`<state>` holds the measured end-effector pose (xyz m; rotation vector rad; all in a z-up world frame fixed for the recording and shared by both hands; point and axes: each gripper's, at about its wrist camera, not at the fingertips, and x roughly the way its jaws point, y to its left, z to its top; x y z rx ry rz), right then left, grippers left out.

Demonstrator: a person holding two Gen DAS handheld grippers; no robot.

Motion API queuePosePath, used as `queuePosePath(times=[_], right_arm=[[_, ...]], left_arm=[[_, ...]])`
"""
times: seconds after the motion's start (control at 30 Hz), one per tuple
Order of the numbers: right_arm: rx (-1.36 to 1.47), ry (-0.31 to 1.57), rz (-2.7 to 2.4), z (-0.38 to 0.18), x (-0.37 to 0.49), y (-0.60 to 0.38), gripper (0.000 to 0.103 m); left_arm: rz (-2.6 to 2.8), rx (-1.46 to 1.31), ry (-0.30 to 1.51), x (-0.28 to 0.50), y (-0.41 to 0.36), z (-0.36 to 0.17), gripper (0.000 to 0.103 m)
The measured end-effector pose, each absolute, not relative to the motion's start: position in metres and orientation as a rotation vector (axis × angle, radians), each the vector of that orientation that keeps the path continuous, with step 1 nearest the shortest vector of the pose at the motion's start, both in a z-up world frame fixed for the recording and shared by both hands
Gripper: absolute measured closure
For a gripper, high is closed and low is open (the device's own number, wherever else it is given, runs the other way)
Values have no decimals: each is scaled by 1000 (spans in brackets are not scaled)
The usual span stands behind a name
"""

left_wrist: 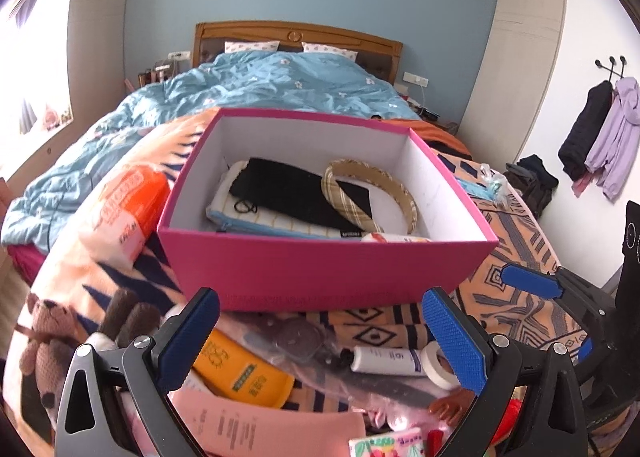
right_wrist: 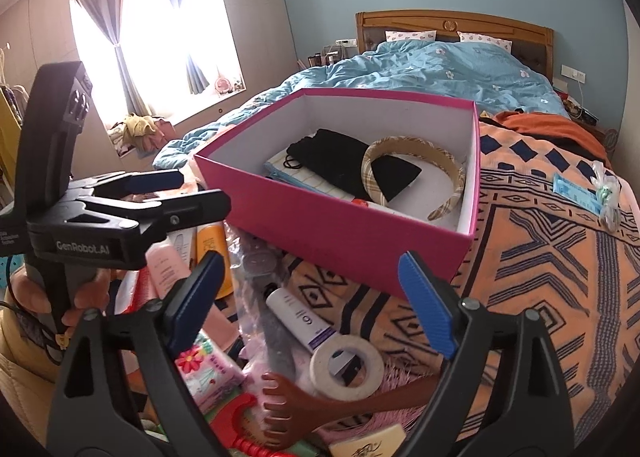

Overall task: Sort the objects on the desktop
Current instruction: 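Withdraw the open right gripper from the pink box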

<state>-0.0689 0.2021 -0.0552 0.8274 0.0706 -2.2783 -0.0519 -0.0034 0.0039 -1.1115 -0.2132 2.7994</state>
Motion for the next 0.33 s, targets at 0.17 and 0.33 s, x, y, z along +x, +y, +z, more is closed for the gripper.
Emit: queuePosePath(times=[0.17,0.33], right_arm=[[823,76,-2288,-56,-62,201,12],[826,105,-2299,-59,-57,198,12]], left_arm=[[2819,-1120,-203,-43,-4,-1,0],[2841,-1116,-125,-32,4,-2,0]])
